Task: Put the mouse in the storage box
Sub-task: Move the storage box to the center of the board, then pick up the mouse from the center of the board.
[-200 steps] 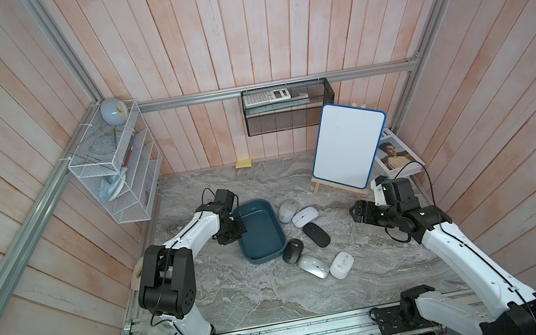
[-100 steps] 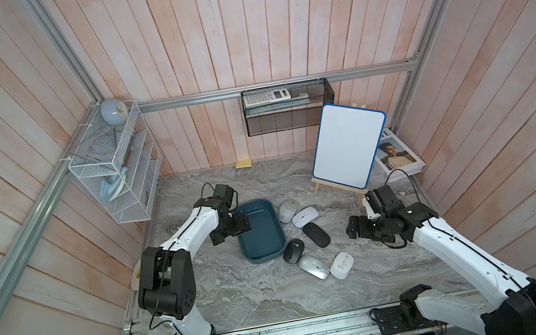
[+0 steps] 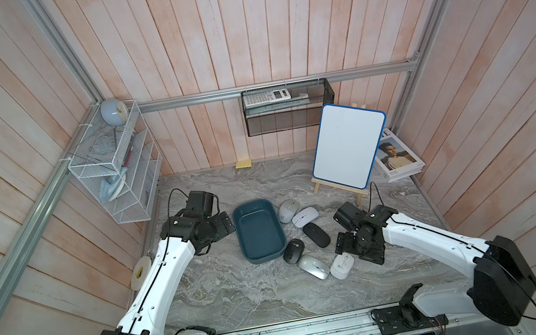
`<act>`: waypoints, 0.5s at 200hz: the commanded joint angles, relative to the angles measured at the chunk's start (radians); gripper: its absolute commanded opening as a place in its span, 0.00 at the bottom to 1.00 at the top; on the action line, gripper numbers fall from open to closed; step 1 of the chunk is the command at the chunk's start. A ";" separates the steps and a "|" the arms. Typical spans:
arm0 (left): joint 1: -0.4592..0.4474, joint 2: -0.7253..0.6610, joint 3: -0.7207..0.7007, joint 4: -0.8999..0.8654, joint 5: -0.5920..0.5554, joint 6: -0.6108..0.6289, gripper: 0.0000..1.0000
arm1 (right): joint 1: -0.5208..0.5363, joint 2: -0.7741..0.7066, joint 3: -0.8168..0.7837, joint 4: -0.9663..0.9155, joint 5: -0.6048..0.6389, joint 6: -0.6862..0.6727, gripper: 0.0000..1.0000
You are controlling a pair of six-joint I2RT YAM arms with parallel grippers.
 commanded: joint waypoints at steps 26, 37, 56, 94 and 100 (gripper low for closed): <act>0.005 -0.146 -0.005 -0.074 -0.092 0.000 1.00 | 0.033 0.203 0.050 -0.012 -0.143 0.072 0.98; 0.004 -0.191 -0.019 -0.070 -0.124 0.009 1.00 | 0.041 0.201 0.050 0.014 -0.142 0.089 0.98; 0.003 -0.235 -0.031 -0.075 -0.138 0.023 1.00 | 0.042 0.195 0.044 0.052 -0.150 0.112 0.98; 0.003 -0.233 -0.051 -0.080 -0.148 0.038 1.00 | 0.044 0.232 0.031 0.070 -0.163 0.119 0.98; 0.003 -0.231 -0.053 -0.080 -0.150 0.039 1.00 | 0.043 0.235 0.020 0.081 -0.164 0.122 0.98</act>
